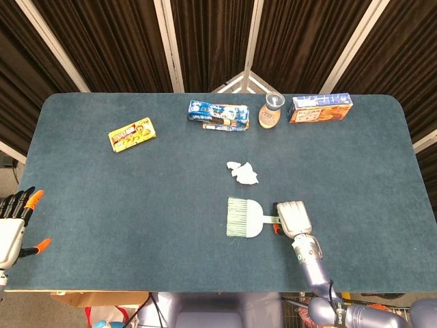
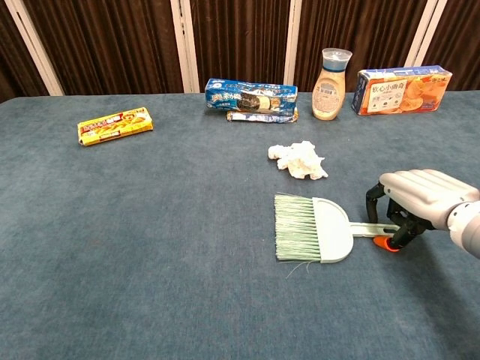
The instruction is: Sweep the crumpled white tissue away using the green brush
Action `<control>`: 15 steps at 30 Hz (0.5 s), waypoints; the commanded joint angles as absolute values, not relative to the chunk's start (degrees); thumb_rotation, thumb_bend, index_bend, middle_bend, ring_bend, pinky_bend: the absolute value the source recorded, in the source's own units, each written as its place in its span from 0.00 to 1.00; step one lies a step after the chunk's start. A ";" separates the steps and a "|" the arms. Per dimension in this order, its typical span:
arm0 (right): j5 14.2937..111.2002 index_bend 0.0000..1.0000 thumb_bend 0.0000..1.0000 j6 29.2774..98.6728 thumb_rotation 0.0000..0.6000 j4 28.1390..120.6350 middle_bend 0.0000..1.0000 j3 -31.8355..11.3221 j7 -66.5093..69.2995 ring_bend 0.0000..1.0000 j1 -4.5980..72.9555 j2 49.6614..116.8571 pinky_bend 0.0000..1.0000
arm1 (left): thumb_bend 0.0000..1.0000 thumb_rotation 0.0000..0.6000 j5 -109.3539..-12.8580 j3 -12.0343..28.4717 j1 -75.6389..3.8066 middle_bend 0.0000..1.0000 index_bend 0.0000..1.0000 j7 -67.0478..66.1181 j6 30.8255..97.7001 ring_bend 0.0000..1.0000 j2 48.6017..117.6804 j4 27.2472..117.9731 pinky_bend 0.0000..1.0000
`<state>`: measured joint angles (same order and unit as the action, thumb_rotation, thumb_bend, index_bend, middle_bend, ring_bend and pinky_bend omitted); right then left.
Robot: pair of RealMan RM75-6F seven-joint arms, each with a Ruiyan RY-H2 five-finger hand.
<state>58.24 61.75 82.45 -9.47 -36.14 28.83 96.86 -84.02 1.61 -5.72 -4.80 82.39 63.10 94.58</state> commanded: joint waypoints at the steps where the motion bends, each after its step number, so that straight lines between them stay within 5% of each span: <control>1: 58.66 0.73 0.57 62.18 1.00 82.98 0.94 -9.45 -35.86 0.99 28.85 96.34 0.95 | 0.05 1.00 -83.97 1.59 -5.73 0.00 0.00 -4.76 82.32 0.00 63.08 94.64 0.00; 15: 60.61 0.78 0.62 64.49 1.00 91.47 0.94 -11.72 -39.59 0.99 31.05 90.00 0.95 | 0.05 1.00 -83.96 1.65 -5.72 0.00 0.00 -4.66 82.42 0.00 63.02 94.77 0.00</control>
<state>60.45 64.19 90.57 -11.25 -38.78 30.57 90.76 -83.96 1.65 -5.72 -4.66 82.43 63.02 94.77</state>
